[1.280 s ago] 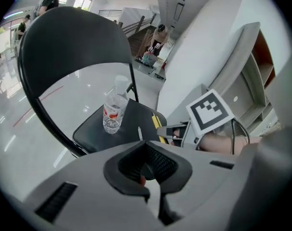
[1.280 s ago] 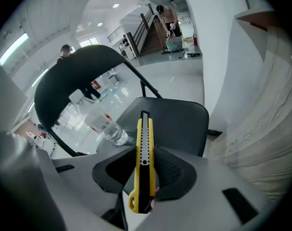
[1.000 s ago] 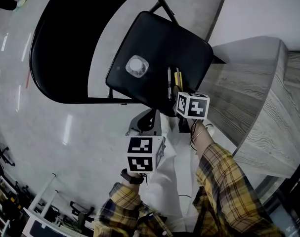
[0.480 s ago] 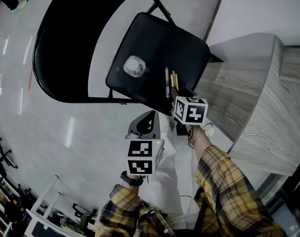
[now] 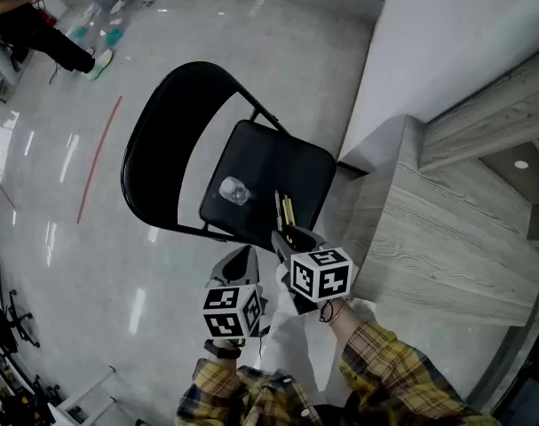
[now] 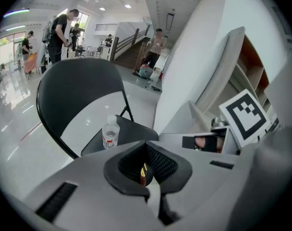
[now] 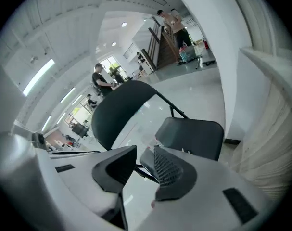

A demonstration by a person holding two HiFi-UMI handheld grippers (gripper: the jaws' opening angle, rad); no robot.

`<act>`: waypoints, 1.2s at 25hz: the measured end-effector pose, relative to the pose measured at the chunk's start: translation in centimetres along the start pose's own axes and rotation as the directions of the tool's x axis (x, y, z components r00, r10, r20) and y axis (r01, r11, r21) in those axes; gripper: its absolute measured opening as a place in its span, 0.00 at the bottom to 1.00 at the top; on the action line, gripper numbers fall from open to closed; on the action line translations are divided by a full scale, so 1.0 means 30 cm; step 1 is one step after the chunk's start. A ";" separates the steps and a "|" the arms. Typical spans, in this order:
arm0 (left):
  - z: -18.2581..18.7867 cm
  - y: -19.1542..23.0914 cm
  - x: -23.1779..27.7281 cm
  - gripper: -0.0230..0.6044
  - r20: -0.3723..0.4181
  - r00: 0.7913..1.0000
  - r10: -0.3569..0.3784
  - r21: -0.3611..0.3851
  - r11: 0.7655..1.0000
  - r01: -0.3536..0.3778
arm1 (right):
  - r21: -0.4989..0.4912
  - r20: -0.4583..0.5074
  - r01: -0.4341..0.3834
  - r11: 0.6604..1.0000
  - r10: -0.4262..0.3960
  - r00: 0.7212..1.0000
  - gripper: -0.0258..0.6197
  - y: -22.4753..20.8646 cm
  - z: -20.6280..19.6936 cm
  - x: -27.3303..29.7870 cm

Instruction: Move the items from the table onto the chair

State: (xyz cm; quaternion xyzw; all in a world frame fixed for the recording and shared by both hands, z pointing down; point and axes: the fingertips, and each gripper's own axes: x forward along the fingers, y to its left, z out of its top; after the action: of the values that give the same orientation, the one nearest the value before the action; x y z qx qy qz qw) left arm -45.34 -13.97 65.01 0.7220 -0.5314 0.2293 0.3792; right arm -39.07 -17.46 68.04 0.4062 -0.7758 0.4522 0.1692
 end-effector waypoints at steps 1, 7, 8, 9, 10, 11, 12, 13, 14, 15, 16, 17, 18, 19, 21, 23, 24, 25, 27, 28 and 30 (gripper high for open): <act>0.032 -0.025 -0.033 0.04 0.021 1.000 0.002 0.006 1.000 -0.002 | -0.013 0.015 -0.027 1.000 0.027 1.000 0.23 0.033 0.031 -0.051; 0.221 -0.297 -0.227 0.04 0.129 0.991 -0.028 0.091 0.996 0.016 | -0.082 0.164 -0.135 0.987 0.147 0.976 0.21 0.153 0.198 -0.476; 0.249 -0.361 -0.249 0.04 0.149 0.988 -0.040 0.102 0.994 0.025 | -0.102 0.192 -0.144 0.984 0.161 0.968 0.21 0.153 0.226 -0.559; 0.273 -0.430 -0.266 0.04 0.167 0.984 -0.055 0.116 0.993 0.036 | -0.125 0.219 -0.147 0.981 0.172 0.961 0.20 0.148 0.251 -0.643; 0.294 -0.506 -0.276 0.04 0.182 0.981 -0.073 0.135 0.990 0.049 | -0.152 0.245 -0.144 0.978 0.178 0.953 0.20 0.135 0.276 -0.728; 0.315 -0.589 -0.277 0.04 0.196 0.976 -0.095 0.159 0.985 0.064 | -0.180 0.270 -0.136 0.974 0.182 0.945 0.19 0.113 0.300 -0.811; 0.334 -0.680 -0.274 0.04 0.209 0.971 -0.118 0.184 0.980 0.080 | -0.206 0.294 -0.126 0.970 0.185 0.938 0.19 0.083 0.325 -0.895; 0.348 -0.775 -0.273 0.04 0.222 0.965 -0.141 0.204 0.974 0.096 | -0.229 0.316 -0.117 0.966 0.187 0.930 0.19 0.048 0.345 -0.979; 0.352 -0.872 -0.276 0.04 0.231 0.960 -0.161 0.220 0.969 0.109 | -0.246 0.335 -0.108 0.963 0.189 0.923 0.19 0.012 0.358 -1.066; 0.348 -0.967 -0.286 0.04 0.240 0.955 -0.176 0.231 0.966 0.120 | -0.259 0.354 -0.099 0.961 0.190 0.916 0.19 -0.026 0.364 -1.156; 0.340 -1.062 -0.299 0.04 0.248 0.950 -0.190 0.242 0.962 0.129 | -0.271 0.375 -0.087 0.959 0.188 0.908 0.19 -0.064 0.369 -1.247; 0.333 -1.158 -0.312 0.04 0.256 0.944 -0.207 0.256 0.956 0.141 | -0.284 0.396 -0.070 0.956 0.183 0.900 0.19 -0.104 0.376 -1.338; 0.329 -1.256 -0.322 0.04 0.263 0.937 -0.229 0.273 0.949 0.156 | -0.297 0.416 -0.048 0.954 0.175 0.893 0.18 -0.148 0.384 -1.428; 0.324 -1.356 -0.329 0.04 0.267 0.929 -0.256 0.291 0.940 0.175 | -0.308 0.434 -0.023 0.951 0.162 0.886 0.18 -0.196 0.392 -1.517; 0.305 -1.549 -0.339 0.04 0.268 0.913 -0.308 0.327 0.921 0.214 | -0.316 0.470 0.030 0.948 0.129 0.873 0.17 -0.300 0.403 -1.689; 0.278 -1.719 -0.348 0.04 0.263 0.898 -0.354 0.353 0.901 0.252 | -0.317 0.502 0.081 0.945 0.094 0.860 0.16 -0.400 0.401 -1.844; 0.262 -1.795 -0.352 0.04 0.257 0.890 -0.376 0.363 0.891 0.272 | -0.315 0.515 0.109 0.943 0.073 0.854 0.16 -0.447 0.395 -1.914; 0.243 -1.866 -0.356 0.04 0.248 0.884 -0.398 0.374 0.881 0.291 | -0.310 0.527 0.140 0.941 0.048 0.848 0.15 -0.494 0.383 -1.979; 0.200 -1.991 -0.362 0.04 0.224 0.873 -0.434 0.402 0.857 0.323 | -0.281 0.549 0.201 0.938 -0.015 0.836 0.12 -0.585 0.350 -2.096; 0.182 -2.044 -0.364 0.04 0.211 0.868 -0.450 0.420 0.844 0.335 | -0.260 0.561 0.228 0.938 -0.046 0.827 0.11 -0.626 0.333 -2.147; 0.153 -2.130 -0.366 0.04 0.183 0.860 -0.477 0.457 0.816 0.355 | -0.209 0.586 0.269 0.940 -0.100 0.804 0.10 -0.692 0.299 -2.231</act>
State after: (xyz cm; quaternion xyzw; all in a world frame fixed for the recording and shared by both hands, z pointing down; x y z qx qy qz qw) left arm 10.85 -1.65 34.74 0.9096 -0.3483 0.1375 0.1799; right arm 19.14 1.55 32.81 0.5679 -0.8033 0.1767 0.0307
